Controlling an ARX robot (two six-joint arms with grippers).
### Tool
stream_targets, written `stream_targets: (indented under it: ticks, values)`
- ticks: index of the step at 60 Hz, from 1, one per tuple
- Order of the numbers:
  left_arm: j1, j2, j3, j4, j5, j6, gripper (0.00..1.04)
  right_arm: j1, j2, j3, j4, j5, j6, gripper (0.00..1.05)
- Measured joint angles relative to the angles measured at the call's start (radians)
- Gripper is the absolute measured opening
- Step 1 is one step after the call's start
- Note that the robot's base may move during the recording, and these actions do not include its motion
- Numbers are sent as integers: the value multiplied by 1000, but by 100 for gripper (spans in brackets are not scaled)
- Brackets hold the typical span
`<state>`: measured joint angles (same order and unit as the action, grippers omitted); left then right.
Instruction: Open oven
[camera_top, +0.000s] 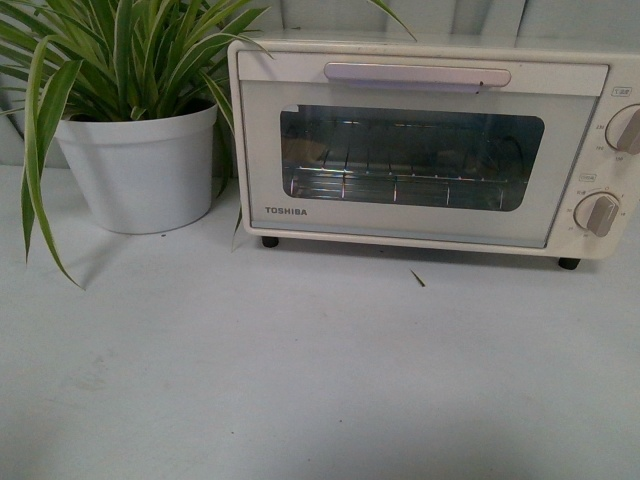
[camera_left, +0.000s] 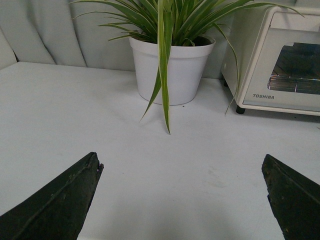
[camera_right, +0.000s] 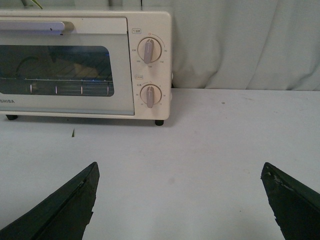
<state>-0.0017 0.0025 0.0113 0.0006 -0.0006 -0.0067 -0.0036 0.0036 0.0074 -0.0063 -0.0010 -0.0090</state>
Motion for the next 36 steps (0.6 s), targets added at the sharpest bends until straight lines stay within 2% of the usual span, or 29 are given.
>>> stream_targets:
  ticks: [36]
  values:
    - [0,0,0,0,0,0,98,0,0,0,0,0,0,95]
